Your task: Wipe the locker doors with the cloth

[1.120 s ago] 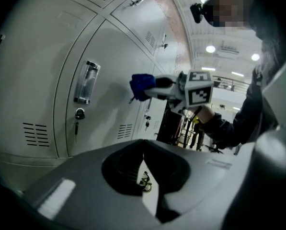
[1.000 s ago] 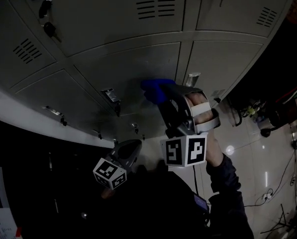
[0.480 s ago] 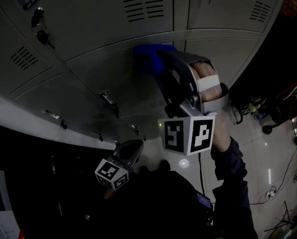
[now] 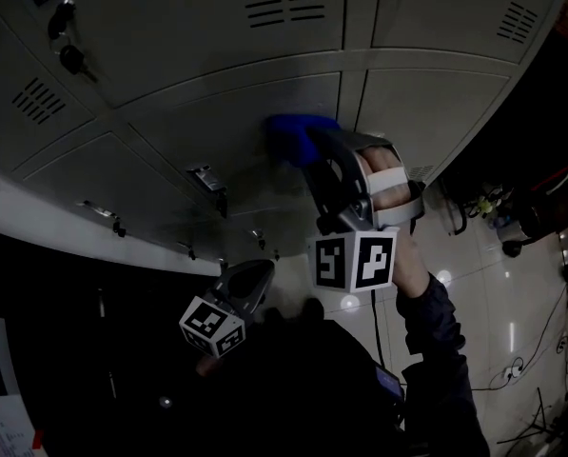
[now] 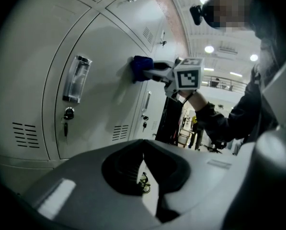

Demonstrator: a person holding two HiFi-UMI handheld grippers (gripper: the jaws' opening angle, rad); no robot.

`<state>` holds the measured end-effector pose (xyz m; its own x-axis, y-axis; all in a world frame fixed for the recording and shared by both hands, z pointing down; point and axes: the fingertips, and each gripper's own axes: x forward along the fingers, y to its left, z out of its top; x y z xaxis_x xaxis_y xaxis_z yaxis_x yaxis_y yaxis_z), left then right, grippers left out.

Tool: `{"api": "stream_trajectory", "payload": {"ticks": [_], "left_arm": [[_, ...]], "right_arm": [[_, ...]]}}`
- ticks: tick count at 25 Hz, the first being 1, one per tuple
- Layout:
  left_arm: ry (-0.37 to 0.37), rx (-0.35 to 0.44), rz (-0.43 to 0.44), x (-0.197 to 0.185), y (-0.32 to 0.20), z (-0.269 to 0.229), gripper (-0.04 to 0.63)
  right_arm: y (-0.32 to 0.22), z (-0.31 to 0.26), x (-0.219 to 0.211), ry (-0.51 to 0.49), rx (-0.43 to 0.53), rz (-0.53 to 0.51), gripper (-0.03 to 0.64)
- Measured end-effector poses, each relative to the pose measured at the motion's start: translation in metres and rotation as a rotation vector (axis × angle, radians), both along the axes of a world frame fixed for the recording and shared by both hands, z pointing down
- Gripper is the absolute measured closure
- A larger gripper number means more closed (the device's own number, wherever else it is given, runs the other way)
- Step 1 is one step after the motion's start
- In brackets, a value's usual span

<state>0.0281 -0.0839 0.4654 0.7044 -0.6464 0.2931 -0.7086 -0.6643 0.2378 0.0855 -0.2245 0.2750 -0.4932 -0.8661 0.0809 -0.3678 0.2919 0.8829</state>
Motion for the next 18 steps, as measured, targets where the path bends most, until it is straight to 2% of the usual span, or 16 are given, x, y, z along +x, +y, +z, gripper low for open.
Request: {"api": "stream_trajectory", "payload": {"ticks": [18], "left_arm": [[-0.023,-0.037,-0.003,-0.002,0.004,0.012,0.615]], "right_arm": [[-0.003,0.161,-0.007,0.1,-0.26,0.01,0.491]]}}
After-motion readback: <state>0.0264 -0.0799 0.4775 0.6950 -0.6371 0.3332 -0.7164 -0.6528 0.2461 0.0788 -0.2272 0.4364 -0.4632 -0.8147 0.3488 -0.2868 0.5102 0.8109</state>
